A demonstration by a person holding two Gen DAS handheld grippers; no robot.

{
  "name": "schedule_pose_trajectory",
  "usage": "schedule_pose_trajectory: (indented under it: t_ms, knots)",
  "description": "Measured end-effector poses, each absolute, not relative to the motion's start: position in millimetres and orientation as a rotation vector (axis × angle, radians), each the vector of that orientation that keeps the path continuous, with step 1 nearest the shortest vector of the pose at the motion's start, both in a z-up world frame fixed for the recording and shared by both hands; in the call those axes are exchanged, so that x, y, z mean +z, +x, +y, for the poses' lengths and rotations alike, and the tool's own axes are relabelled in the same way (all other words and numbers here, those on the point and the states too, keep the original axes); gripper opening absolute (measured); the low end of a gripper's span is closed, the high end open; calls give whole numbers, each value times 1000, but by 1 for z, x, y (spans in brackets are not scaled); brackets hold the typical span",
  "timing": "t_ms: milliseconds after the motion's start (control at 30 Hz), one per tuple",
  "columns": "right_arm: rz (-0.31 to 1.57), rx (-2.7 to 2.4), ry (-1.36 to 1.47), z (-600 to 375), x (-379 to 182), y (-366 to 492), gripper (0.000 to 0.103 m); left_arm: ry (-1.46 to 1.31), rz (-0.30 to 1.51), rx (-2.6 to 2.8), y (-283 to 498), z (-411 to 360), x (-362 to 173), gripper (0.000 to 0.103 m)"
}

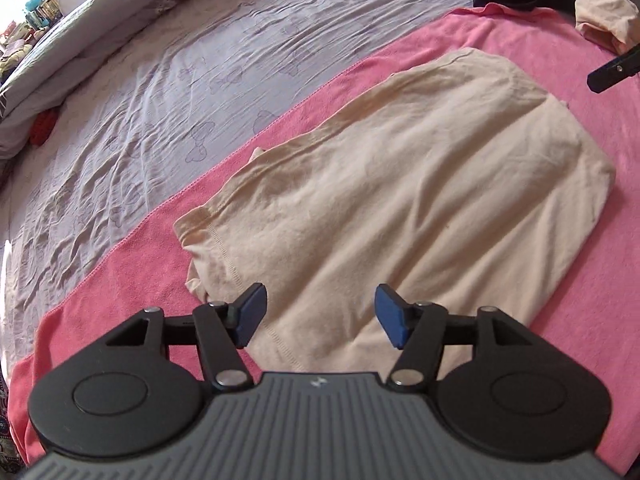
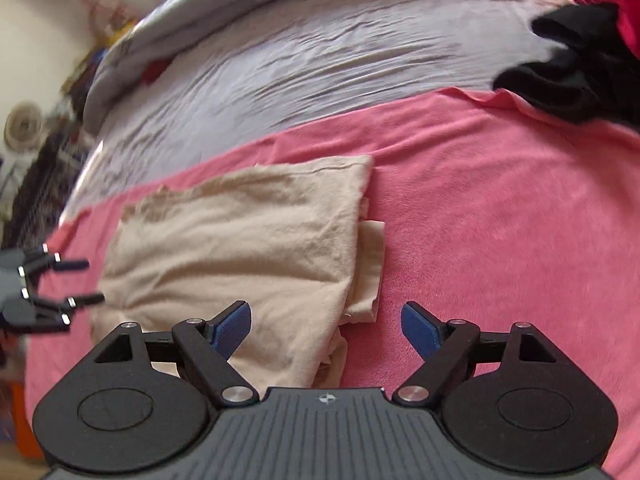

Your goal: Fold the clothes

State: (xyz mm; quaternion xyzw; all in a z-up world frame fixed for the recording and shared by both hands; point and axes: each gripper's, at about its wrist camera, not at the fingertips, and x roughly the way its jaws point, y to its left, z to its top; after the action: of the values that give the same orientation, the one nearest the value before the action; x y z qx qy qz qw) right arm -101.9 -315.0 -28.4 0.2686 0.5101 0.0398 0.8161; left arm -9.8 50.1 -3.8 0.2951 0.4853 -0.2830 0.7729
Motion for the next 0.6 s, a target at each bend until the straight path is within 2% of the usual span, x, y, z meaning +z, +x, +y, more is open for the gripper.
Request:
schedule_pose_trajectory:
  t_ms: [233, 433, 600]
  knots:
    - [934, -92, 952, -324, -56, -153, 88, 560, 1045, -635, -30, 16, -17, 63]
    - [861, -207, 728, -303, -62, -157, 88, 479, 1055, -653, -44, -10, -20, 62]
    - [847, -173, 511, -291, -65, -135, 94, 424, 1076, -640, -51, -26, -26, 62]
